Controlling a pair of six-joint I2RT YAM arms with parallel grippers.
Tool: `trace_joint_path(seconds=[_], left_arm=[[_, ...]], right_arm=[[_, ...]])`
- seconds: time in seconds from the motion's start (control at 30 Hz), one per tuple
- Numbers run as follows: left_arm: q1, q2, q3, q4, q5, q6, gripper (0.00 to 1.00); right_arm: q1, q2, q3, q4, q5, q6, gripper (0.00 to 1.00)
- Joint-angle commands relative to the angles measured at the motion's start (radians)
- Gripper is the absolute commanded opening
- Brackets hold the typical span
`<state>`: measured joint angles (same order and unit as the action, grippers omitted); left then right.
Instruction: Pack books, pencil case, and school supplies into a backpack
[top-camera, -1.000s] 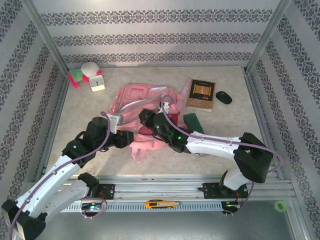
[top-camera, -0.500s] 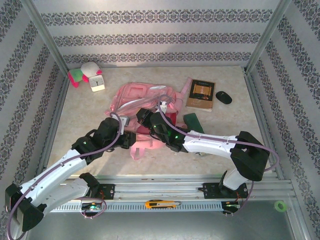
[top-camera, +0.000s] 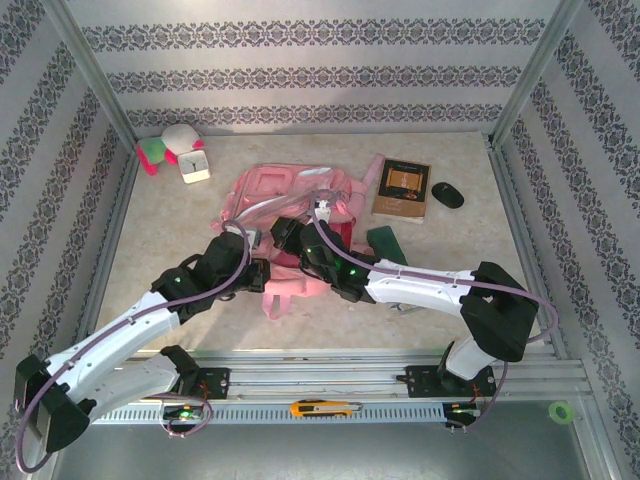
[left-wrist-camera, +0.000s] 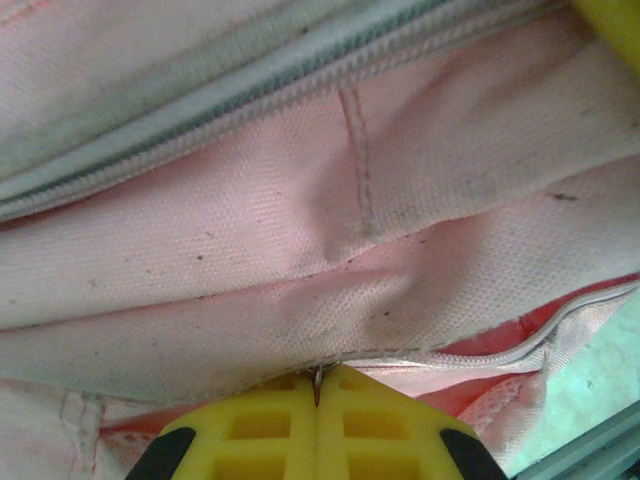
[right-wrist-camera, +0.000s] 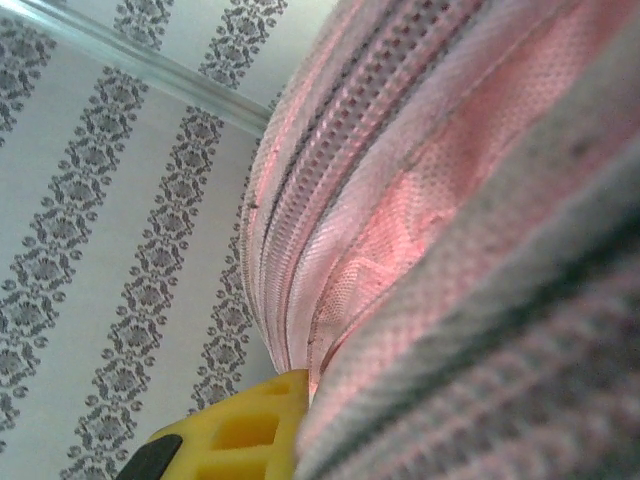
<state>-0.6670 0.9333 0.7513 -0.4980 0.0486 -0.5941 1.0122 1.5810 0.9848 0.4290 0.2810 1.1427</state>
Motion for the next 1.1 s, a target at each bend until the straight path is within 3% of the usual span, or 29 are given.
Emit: trace_joint_path(seconds=[0.0, 0.2, 0.37, 0.6, 0.7, 0.8, 0.83, 0.93, 1.07], left_arm=[[-0.005, -0.036, 0.038, -0.016, -0.003, -0.06, 0.0], [0.026, -0.054, -0.016, 0.029, 0.121, -0.124, 0.0], [0.11, -0.033, -0.057, 0.086, 0.349, -0.152, 0.0], [0.169, 0.011, -0.018, -0.02, 0.556, -0.033, 0.0], [0.169, 0.036, 0.025, -0.166, 0.501, 0.095, 0.0], [0.169, 0.038, 0.066, -0.301, 0.334, 0.233, 0.0], [0.17, 0.032, 0.071, -0.324, 0.267, 0.227, 0.0], [0.177, -0.003, 0.054, -0.289, 0.243, 0.241, 0.0], [0.177, -0.015, 0.077, -0.316, 0.09, 0.246, 0.0]], right_arm=[[0.016, -0.019, 0.013, 0.066, -0.105, -0.099, 0.0], [0.006, -0.007, -0.041, 0.161, -0.206, -0.126, 0.0], [-0.021, -0.019, -0.057, 0.19, -0.311, -0.183, 0.0], [-0.088, -0.021, -0.071, 0.205, -0.512, -0.24, 0.0], [-0.112, -0.025, -0.083, 0.197, -0.566, -0.228, 0.0], [-0.132, -0.05, -0.102, 0.189, -0.583, -0.211, 0.0], [-0.141, -0.06, -0.104, 0.183, -0.594, -0.203, 0.0], [-0.17, -0.084, -0.105, 0.179, -0.648, -0.179, 0.0], [-0.213, -0.125, -0.1, 0.169, -0.72, -0.146, 0.0]])
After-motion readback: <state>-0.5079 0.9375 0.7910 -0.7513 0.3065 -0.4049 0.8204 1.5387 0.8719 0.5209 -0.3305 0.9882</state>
